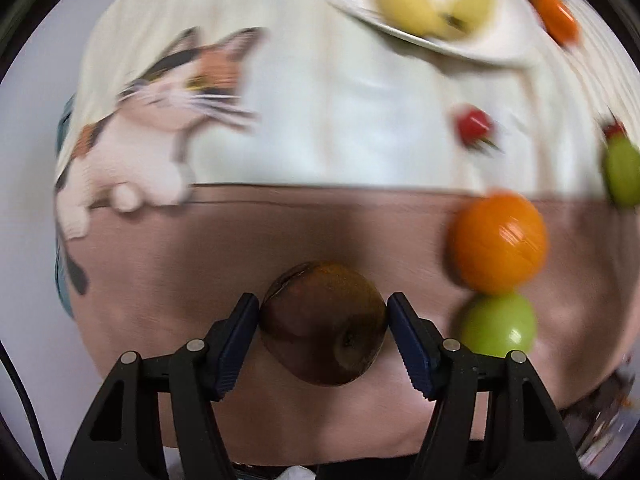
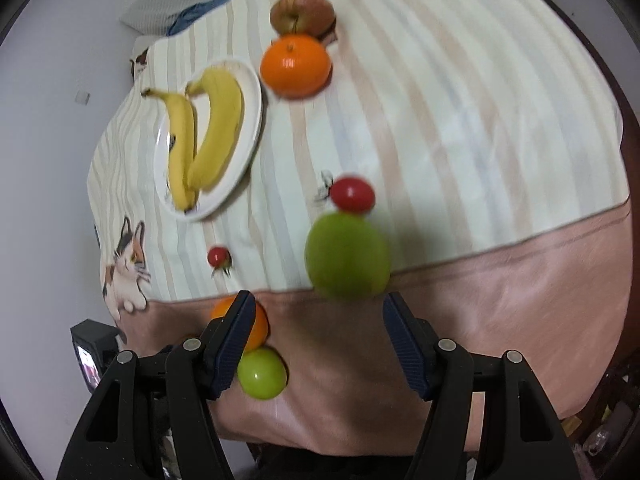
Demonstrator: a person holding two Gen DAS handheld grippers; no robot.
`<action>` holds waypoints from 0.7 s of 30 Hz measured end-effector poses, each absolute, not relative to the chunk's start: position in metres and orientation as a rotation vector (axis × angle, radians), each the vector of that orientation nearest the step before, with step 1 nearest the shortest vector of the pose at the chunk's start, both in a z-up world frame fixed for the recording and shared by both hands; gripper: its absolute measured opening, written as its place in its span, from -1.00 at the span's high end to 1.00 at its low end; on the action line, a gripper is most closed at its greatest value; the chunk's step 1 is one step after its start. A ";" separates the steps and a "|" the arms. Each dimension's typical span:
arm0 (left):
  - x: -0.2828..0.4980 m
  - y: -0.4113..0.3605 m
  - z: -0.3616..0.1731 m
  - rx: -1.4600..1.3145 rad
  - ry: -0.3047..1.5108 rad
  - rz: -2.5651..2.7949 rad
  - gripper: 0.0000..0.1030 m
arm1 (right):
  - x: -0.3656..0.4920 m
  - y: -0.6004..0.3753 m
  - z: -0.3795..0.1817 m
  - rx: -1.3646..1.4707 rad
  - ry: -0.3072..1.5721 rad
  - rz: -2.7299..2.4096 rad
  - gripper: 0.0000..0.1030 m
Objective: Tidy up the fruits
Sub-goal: 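Grasp the brown pear with the left tool, then grasp the red apple beside the card with the right tool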
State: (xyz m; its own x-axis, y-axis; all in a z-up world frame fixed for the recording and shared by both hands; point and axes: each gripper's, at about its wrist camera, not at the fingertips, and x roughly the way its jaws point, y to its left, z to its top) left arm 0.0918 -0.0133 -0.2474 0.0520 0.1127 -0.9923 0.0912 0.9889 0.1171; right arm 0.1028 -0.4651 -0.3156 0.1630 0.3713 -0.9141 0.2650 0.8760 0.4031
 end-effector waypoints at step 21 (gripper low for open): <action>0.198 0.058 -0.257 -0.140 1.564 0.149 -0.14 | 0.326 -0.485 -0.325 0.648 1.372 0.020 -0.34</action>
State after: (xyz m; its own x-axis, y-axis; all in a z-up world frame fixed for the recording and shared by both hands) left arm 0.1981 0.0578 -0.2575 0.0013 0.0062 -1.0000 -0.1828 0.9831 0.0059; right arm 0.3259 -0.4851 -0.3247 0.2261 0.3783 -0.8977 0.3522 0.8274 0.4374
